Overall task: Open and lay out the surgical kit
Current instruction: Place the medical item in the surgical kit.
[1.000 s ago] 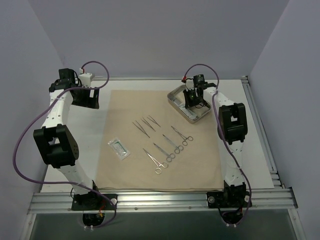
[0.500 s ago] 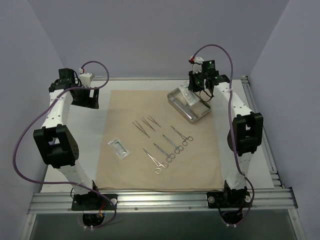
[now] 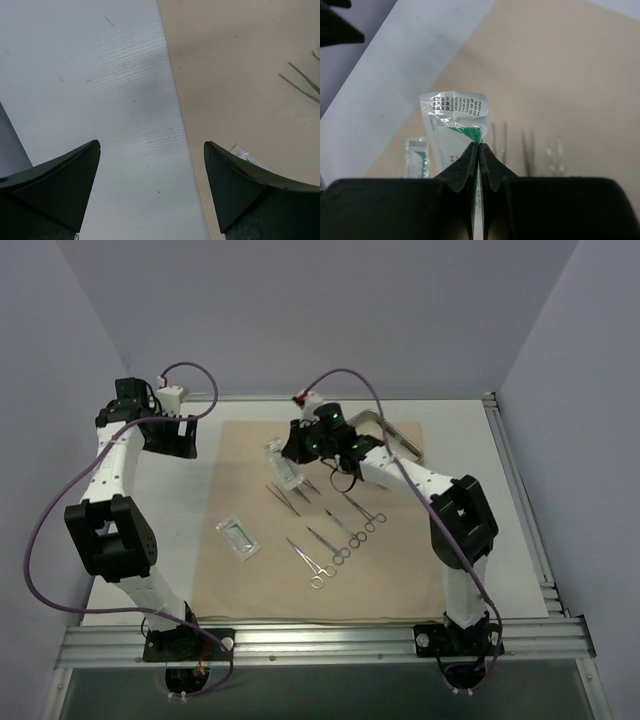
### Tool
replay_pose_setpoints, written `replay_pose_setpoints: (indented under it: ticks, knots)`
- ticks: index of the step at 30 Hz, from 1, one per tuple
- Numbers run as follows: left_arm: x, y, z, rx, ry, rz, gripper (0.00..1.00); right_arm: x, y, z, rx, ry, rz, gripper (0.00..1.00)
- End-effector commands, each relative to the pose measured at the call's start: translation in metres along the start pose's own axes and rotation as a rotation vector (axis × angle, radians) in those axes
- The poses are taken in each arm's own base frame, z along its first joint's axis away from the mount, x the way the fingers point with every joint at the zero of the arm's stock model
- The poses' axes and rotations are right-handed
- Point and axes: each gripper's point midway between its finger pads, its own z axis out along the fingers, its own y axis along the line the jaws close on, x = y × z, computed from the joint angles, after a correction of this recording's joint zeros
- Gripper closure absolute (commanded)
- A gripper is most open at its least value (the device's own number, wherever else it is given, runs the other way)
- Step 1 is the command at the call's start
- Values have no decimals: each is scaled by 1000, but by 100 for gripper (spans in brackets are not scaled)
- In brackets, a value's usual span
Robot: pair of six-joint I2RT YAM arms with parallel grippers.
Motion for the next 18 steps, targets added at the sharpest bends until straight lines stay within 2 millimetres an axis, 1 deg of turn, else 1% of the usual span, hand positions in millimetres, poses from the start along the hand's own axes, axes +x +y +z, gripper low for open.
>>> replay_pose_setpoints:
  ticks: [1, 3, 4, 6, 7, 8, 10, 14, 17, 18]
  knots:
    - [-13, -2, -28, -30, -79, 40, 6, 35, 45, 34, -86, 37, 37, 100]
    - [-10, -3, -29, -31, -82, 44, 6, 59, 55, 45, -98, 88, 35, 100]
    - [-9, -3, -30, -28, -84, 44, 6, 78, 63, 53, -113, 127, 42, 100]
    - [-7, -5, -30, -24, -81, 46, 6, 97, 70, 60, -125, 162, 40, 100]
    - [-6, -5, -29, -23, -77, 47, 6, 110, 69, 67, -120, 190, 38, 100]
    - [-6, -5, -29, -22, -76, 46, 6, 117, 73, 70, -125, 203, 31, 100]
    - [-6, -5, -31, -25, -79, 49, 6, 131, 71, 76, -119, 233, 35, 100]
    - [-5, -6, -33, -28, -82, 57, 6, 142, 64, 80, -98, 252, 35, 100]
    - [-5, -4, -33, -35, -82, 59, 6, 150, 64, 84, -105, 272, 40, 100]
    - [-5, -4, -32, -36, -80, 59, 6, 150, 64, 85, -104, 275, 39, 100]
